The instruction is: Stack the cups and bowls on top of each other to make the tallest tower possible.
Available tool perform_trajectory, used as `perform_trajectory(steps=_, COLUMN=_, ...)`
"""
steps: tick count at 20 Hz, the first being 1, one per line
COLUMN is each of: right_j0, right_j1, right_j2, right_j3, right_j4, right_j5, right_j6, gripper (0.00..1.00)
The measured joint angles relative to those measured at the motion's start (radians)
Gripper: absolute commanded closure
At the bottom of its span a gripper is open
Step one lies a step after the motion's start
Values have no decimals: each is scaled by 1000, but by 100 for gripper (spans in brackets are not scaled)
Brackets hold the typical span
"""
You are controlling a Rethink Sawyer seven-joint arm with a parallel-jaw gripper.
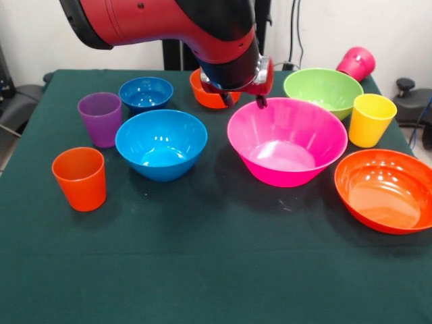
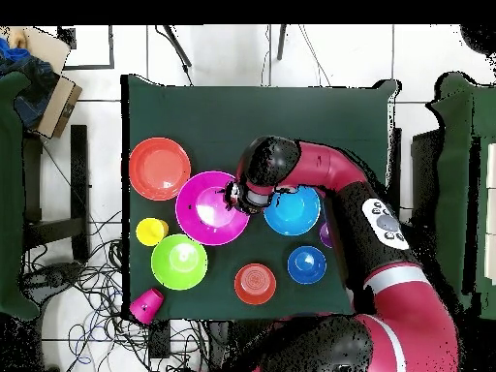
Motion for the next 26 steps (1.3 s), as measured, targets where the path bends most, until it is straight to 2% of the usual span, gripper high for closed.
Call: perform_trajectory(steps=26, right_j0=-25, right_j1=17, right_j2=7, right_j3=0, right_j4=-128, right_j5=0, right_j6=0, gripper=0)
